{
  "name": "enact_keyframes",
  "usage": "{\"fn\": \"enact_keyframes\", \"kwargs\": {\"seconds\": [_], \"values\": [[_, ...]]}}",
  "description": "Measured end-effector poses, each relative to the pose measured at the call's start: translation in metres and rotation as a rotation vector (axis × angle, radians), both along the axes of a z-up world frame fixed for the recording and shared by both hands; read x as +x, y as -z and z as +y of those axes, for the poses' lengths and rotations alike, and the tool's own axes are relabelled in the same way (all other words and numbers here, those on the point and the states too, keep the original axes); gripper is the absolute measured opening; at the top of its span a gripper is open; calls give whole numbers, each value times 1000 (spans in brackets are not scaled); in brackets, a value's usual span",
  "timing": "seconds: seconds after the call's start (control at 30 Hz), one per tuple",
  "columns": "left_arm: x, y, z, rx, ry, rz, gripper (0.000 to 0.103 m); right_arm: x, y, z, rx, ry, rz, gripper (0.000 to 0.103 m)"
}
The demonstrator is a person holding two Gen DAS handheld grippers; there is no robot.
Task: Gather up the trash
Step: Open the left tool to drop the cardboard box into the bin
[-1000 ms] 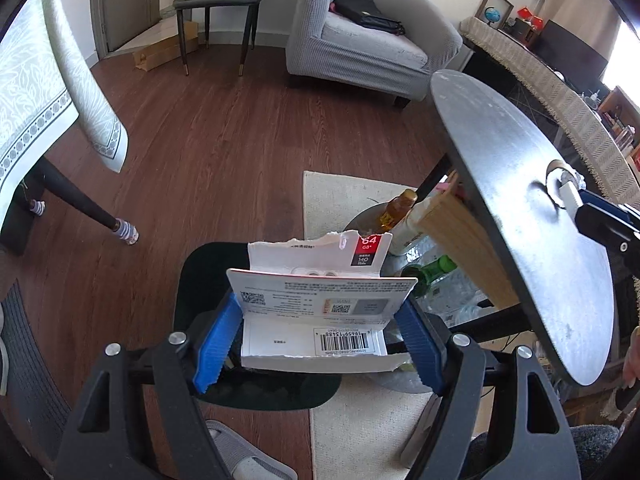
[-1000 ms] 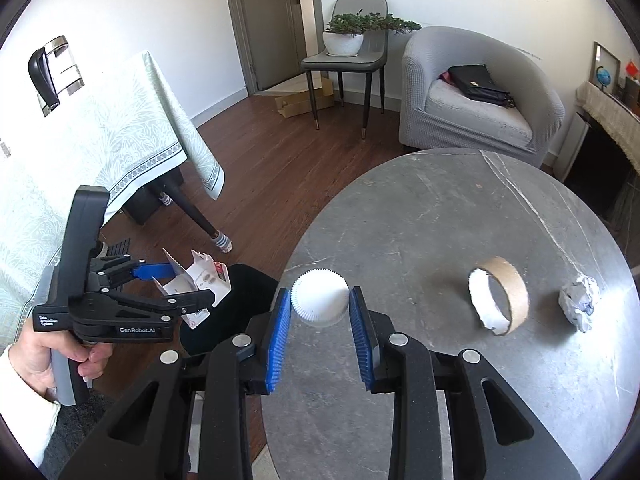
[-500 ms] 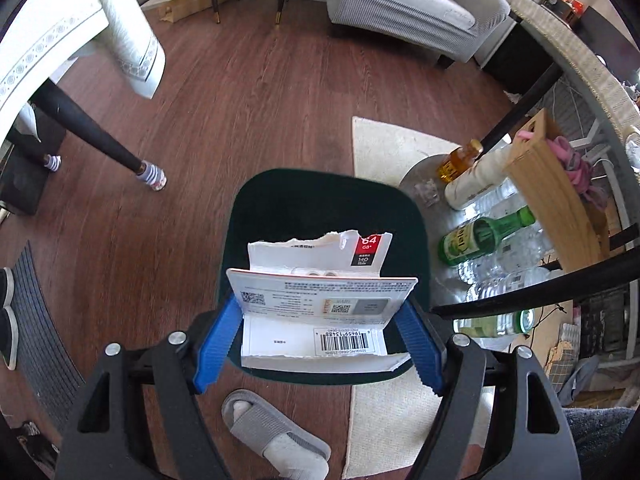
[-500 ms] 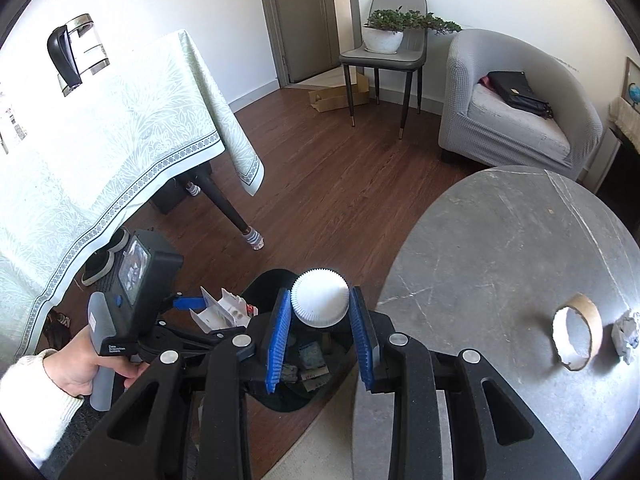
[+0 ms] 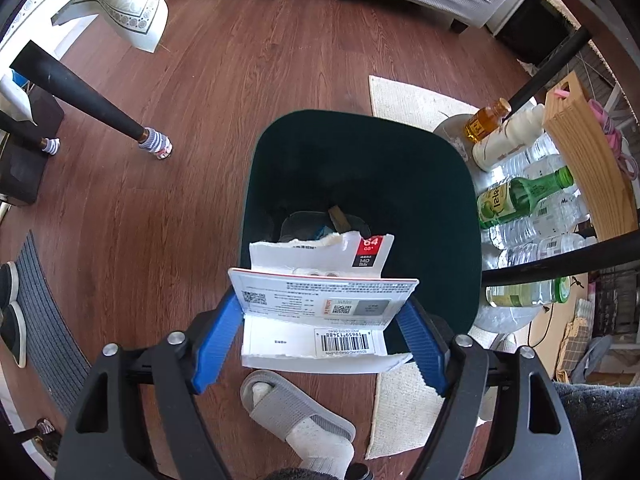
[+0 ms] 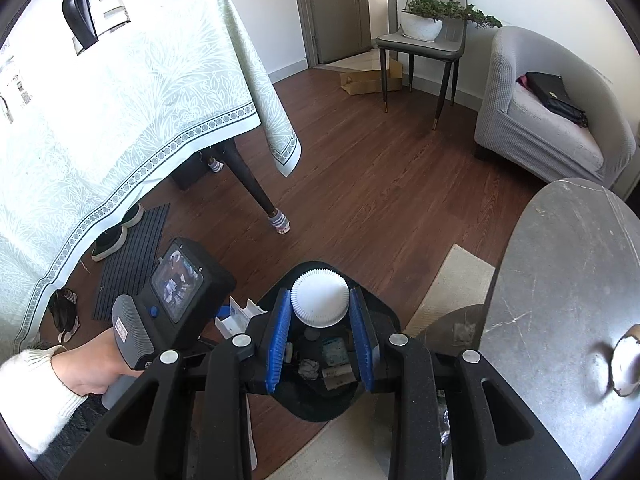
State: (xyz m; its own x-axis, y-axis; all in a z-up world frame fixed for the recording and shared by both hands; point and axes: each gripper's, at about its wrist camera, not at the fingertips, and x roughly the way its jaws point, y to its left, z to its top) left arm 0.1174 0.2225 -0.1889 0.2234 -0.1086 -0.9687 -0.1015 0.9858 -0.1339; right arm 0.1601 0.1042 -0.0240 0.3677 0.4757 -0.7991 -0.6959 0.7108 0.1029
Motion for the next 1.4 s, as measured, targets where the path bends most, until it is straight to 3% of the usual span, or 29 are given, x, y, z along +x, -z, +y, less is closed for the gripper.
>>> {"fn": "enact_keyframes", "kwargs": {"seconds": [0.1, 0.37, 0.87, 1.13, 1.4], "values": [[-2, 1, 3, 0, 4, -1, 90, 2, 5, 8, -3, -6, 10, 30], [-10, -23, 12, 1, -4, -72, 89, 13, 36, 24, -36, -16, 51, 30], [-21, -114, 27, -70, -64, -317, 65, 17, 86, 39, -117, -26, 147, 30], [-25, -150, 25, -95, -76, -401, 45, 19, 111, 42, -155, -30, 202, 30], [-28, -180, 20, -93, -75, -473, 34, 14, 145, 50, -229, -57, 258, 30]]}}
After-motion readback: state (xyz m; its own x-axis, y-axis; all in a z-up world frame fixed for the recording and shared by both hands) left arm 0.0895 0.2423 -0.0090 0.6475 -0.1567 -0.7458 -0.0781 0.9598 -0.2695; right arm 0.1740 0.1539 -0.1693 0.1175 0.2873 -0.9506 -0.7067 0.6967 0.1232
